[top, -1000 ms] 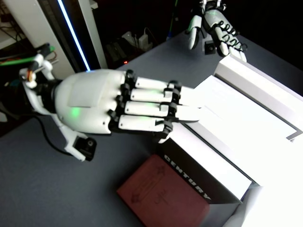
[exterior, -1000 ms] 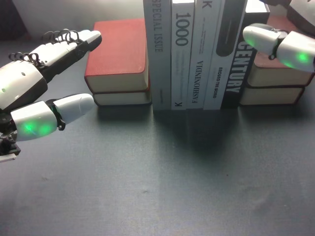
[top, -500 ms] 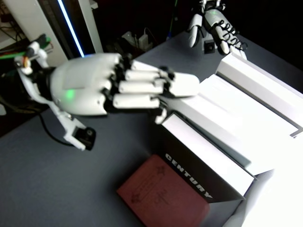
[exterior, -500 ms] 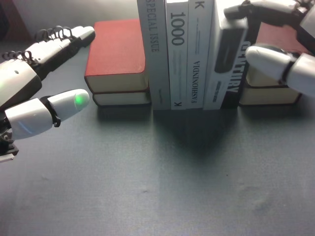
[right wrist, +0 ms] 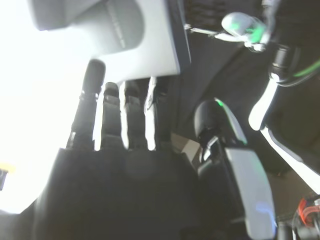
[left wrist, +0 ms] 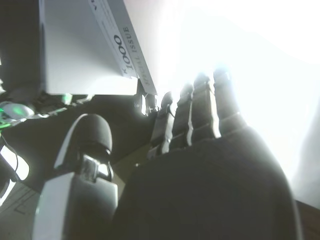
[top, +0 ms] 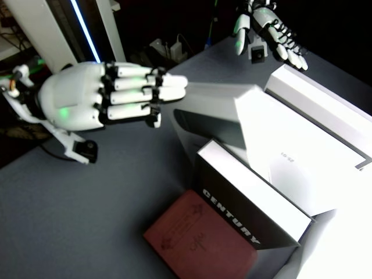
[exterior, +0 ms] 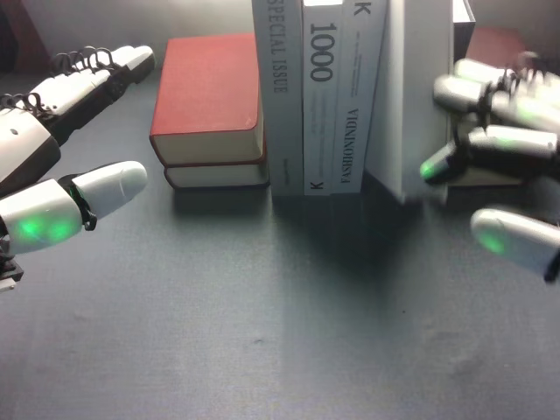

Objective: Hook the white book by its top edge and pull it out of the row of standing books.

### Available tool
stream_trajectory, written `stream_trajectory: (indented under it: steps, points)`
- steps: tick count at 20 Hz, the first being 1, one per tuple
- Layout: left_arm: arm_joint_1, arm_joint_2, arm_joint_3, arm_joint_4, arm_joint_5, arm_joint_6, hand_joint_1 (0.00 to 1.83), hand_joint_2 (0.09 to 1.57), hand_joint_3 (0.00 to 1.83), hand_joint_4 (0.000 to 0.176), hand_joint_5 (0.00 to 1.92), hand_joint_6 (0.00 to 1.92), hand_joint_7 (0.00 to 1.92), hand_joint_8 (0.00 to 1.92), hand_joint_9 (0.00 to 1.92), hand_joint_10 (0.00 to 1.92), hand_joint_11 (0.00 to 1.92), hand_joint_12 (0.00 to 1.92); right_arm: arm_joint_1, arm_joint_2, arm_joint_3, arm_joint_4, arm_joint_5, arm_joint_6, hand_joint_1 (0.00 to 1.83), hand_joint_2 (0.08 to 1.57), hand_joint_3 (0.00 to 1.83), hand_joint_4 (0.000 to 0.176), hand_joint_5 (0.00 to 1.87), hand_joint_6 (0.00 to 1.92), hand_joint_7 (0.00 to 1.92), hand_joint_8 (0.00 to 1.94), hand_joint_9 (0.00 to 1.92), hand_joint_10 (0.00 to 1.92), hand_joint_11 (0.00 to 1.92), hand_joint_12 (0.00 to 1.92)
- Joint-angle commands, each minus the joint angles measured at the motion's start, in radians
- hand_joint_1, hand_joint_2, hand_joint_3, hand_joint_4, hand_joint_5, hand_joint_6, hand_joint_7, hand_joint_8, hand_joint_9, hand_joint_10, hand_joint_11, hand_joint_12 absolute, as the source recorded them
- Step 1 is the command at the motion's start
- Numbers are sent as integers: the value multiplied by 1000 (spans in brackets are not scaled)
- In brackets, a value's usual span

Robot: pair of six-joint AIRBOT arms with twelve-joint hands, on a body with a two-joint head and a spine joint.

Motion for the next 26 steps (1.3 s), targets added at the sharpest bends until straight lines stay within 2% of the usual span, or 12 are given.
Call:
stream_trajectory:
  steps: [1,4,5,6,9,10,12,17,23,24,25,26]
  points:
    - [-1,11,0,-20,-137,-1,195,1402,0,49,0,0,0,0,0,0,0,0,-11,0,-5,17,117,22,412,1413,0,0,551,530,353,13,215,74,0,678]
    - [0,10,-1,-24,-142,0,188,1396,0,57,0,0,0,0,0,0,0,0,-61,-5,-20,23,133,53,412,1437,5,0,545,514,408,13,277,84,0,969]
    - [2,10,-2,-26,-144,0,174,1401,0,46,0,0,0,0,0,0,0,0,-72,-6,-22,23,134,63,353,1475,10,0,579,504,706,107,567,239,0,1524]
    - [3,10,-2,-27,-144,0,173,1402,0,42,0,0,0,0,0,0,0,0,-77,-6,-24,24,134,68,384,1485,5,0,537,580,801,142,603,511,38,1621]
    - [4,9,-3,-28,-146,0,178,1399,0,50,0,0,0,0,0,0,0,0,-88,-3,-28,47,166,69,343,1530,11,0,409,648,881,243,699,912,249,1641]
    - [5,9,-3,-29,-147,0,185,1399,0,49,0,0,0,0,0,0,0,0,-95,3,-31,61,185,68,73,1569,20,0,244,871,765,711,696,1145,368,1695]
    - [7,9,-4,-30,-149,0,199,1397,0,50,0,0,0,0,0,0,0,0,-111,18,-36,87,220,61,345,1570,17,0,267,766,666,893,735,1267,620,1696]
    - [11,12,-12,-32,-170,4,215,1417,1,37,0,0,0,0,0,0,0,0,-200,84,-70,212,376,-7,245,1571,114,0,191,829,460,788,413,1071,30,1764]
    - [26,28,-31,-50,-222,25,389,1444,1,64,0,0,0,0,0,0,0,0,-278,146,-88,309,472,-51,0,1571,140,0,0,208,96,71,13,595,0,1290]
    - [30,30,-35,-53,-229,29,413,1444,0,79,0,0,0,0,0,0,0,0,-274,151,-88,310,472,-53,0,1562,25,0,0,7,3,2,0,86,0,549]
    - [36,35,-39,-58,-245,31,344,1435,0,62,0,0,0,0,0,0,0,0,-265,161,-88,310,472,-60,6,1537,5,0,0,1,0,0,0,16,0,109]
    - [40,38,-42,-61,-257,33,311,1419,0,82,0,0,0,0,0,0,0,0,-258,168,-89,310,472,-66,9,1539,5,0,0,0,0,0,0,2,0,21]
